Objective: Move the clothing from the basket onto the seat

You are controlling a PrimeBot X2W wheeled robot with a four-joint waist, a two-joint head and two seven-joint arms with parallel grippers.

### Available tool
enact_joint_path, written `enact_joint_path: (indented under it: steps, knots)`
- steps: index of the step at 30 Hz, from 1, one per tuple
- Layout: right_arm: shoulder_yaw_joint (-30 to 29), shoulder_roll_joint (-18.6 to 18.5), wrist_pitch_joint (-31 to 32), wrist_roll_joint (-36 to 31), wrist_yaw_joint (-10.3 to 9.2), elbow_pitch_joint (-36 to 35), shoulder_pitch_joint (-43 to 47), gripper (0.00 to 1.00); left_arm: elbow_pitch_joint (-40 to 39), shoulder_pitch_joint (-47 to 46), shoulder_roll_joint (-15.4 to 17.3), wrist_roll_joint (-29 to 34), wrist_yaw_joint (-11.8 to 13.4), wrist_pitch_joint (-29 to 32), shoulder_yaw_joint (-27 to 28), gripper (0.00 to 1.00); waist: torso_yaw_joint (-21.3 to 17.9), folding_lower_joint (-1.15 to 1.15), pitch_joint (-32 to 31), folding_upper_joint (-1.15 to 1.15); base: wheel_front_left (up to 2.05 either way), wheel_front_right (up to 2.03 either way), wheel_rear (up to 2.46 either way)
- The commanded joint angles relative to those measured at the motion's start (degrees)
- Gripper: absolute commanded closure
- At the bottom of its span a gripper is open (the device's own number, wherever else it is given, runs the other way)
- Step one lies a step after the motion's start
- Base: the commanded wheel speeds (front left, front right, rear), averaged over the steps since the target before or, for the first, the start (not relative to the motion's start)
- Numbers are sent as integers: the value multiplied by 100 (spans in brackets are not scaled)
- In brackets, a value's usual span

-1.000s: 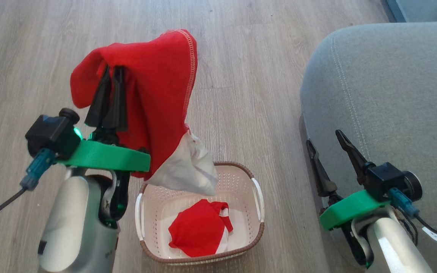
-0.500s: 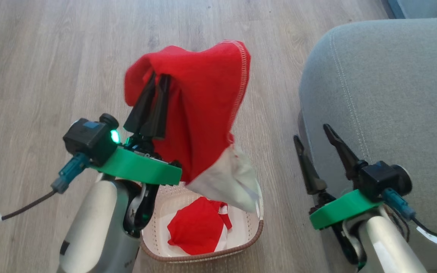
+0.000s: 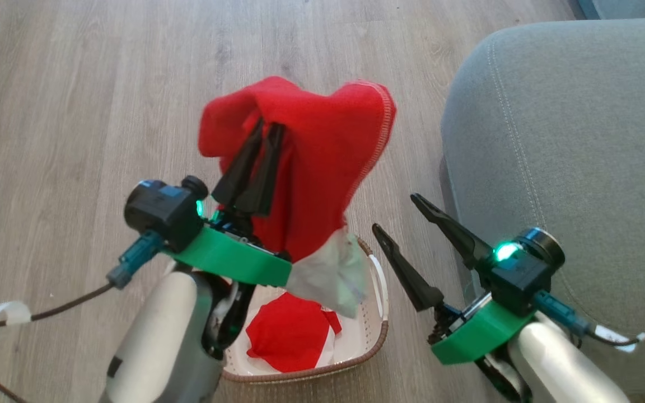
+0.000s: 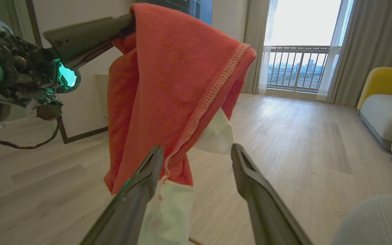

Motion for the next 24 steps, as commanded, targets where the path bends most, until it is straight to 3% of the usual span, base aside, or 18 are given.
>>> enact_joint_path:
  steps: [1,11,24]
  knots:
    - [133,-90,4,67,-1,-155,-281,0,-207,-263,64,25,-24,-71,111,100,14,0,10,0,0,0,0]
    - [445,-394,4,262,-1,51,-752,0,-318,-357,64,26,-58,-71,-368,100,128,0,31,0,0,0,0]
    - [781,-518,4,558,-1,496,-907,0,-361,-366,64,38,-67,-71,-696,100,232,0,-98,0,0,0,0]
